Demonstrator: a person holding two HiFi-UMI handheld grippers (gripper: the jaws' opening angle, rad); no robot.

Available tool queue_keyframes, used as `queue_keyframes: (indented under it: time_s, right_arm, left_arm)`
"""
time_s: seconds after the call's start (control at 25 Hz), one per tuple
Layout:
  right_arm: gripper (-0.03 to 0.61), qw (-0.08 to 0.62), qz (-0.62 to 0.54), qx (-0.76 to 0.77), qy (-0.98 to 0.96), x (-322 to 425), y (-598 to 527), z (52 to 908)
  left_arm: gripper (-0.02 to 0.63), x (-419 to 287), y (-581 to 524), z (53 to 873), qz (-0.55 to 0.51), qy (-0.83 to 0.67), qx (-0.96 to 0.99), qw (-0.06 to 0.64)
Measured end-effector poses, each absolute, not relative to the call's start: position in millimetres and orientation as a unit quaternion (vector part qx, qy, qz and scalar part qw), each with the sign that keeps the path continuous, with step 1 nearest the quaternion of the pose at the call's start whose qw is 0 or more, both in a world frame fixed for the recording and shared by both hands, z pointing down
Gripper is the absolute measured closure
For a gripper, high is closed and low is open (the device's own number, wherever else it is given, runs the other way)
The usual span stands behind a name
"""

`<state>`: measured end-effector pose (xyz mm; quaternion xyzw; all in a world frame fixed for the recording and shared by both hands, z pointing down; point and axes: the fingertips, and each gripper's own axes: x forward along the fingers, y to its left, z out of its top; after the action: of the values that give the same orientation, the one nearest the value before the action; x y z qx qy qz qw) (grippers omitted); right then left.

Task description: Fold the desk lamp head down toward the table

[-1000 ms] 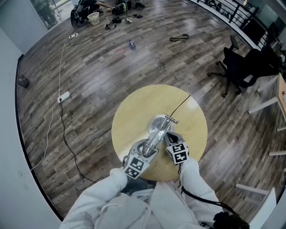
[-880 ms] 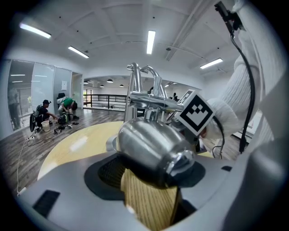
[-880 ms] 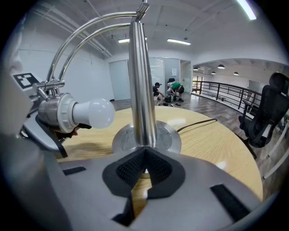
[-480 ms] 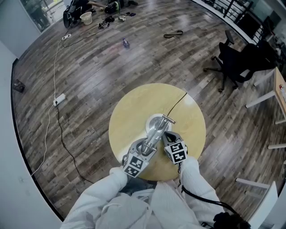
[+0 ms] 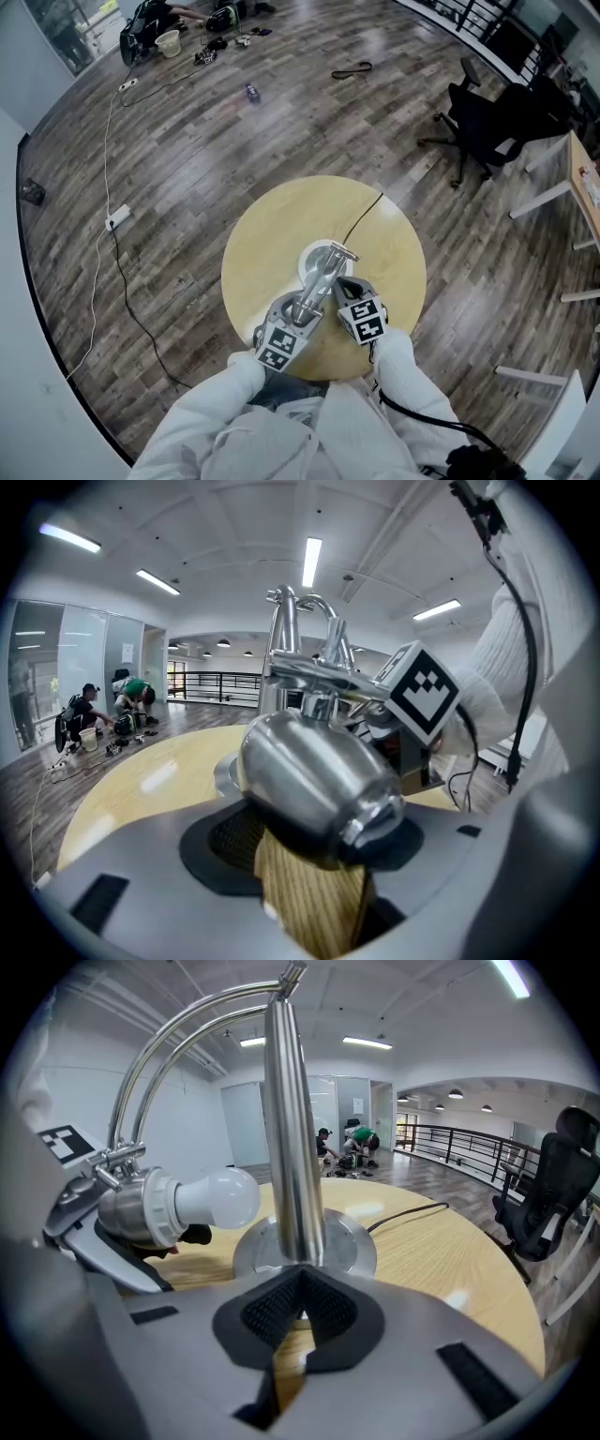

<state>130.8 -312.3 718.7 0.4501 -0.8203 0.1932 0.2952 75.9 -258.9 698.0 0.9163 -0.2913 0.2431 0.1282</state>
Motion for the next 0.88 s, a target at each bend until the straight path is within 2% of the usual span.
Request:
queue_keyframes:
  time_s: [0.64,0.88]
  right_arm:
    - [0.568,0.296,0.186,0.443,-0.826,134.4,-311.6,719.7]
    - [0.568,0.267,0.199,0.473,-0.816,145.4,-312.2,712.9]
  left_arm:
    - [0.353,70.8,-257.9,700.3,0.253,-0.312,0.908,0.122]
    - [0.353,22.1,-233.7,703.1,0.270,-0.354,0.885,0.138]
